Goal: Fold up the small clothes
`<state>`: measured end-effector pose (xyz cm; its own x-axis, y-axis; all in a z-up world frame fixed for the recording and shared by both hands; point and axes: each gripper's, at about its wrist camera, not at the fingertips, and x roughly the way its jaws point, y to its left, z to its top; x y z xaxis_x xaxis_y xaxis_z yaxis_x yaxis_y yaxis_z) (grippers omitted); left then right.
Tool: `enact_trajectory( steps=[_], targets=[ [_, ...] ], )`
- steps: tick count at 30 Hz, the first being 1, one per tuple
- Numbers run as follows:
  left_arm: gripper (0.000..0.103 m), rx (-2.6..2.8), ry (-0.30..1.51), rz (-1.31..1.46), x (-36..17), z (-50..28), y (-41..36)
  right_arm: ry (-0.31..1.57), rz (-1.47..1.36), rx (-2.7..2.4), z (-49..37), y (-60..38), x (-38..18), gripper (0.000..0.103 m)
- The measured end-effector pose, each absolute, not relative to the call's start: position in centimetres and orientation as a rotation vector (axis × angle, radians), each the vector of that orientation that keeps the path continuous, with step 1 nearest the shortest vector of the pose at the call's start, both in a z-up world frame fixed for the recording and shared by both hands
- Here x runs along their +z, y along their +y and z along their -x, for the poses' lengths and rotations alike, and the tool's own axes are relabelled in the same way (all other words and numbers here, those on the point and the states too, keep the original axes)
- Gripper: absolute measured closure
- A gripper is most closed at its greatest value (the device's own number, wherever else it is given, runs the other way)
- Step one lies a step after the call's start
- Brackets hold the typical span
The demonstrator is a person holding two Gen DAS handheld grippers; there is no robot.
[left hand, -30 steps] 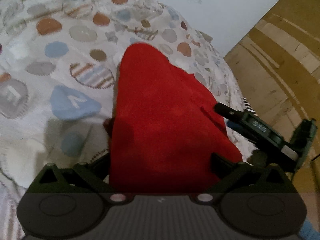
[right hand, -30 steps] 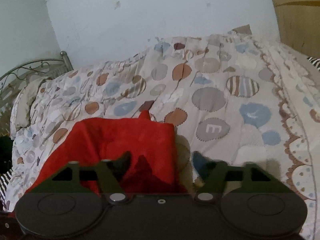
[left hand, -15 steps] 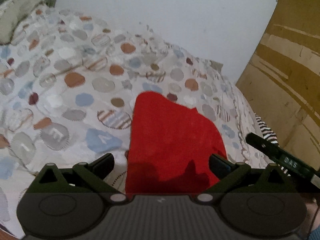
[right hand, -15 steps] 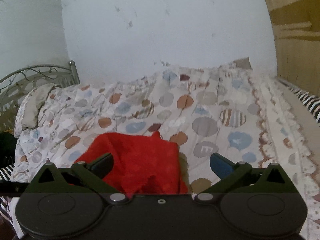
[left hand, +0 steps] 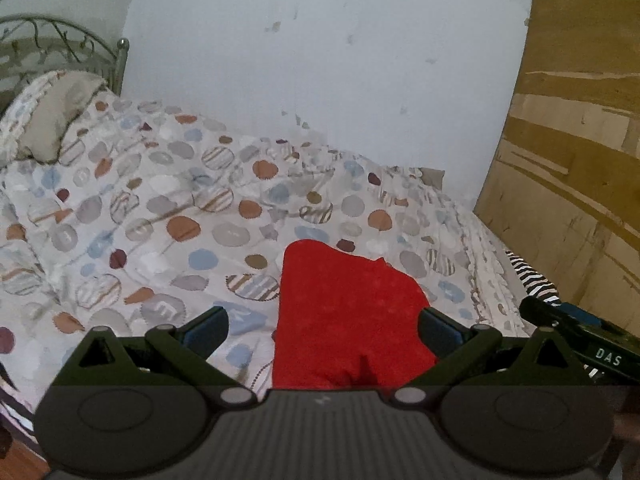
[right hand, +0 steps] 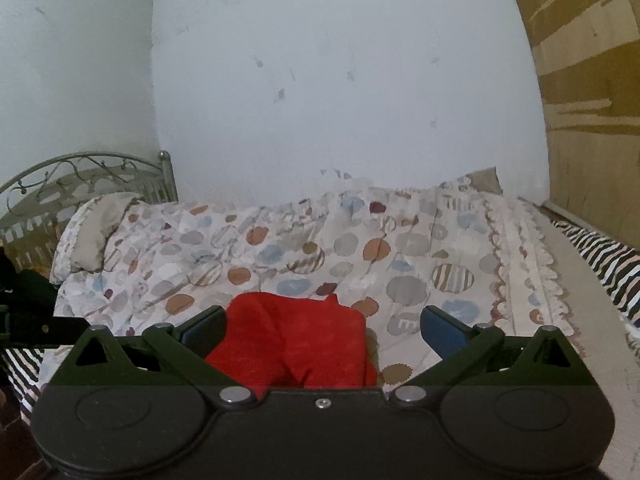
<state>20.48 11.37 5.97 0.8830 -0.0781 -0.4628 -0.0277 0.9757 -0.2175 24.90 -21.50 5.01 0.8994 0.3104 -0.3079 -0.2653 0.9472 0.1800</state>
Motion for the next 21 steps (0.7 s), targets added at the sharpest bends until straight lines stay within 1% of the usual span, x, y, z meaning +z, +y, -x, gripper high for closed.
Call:
enact_trajectory(
  steps=[14,21],
  targets=[
    [0.001,-0.014,0.441,0.099,5.2,-14.2,9.3,0.262,-0.086,0.274,-16.3,-22.3,5.6,0.0],
    [0.0,-0.018,0.434,0.115,3.8,-11.6,9.4,0.239,-0.082,0.216,-12.2,-22.2,4.6,0.0]
  ],
)
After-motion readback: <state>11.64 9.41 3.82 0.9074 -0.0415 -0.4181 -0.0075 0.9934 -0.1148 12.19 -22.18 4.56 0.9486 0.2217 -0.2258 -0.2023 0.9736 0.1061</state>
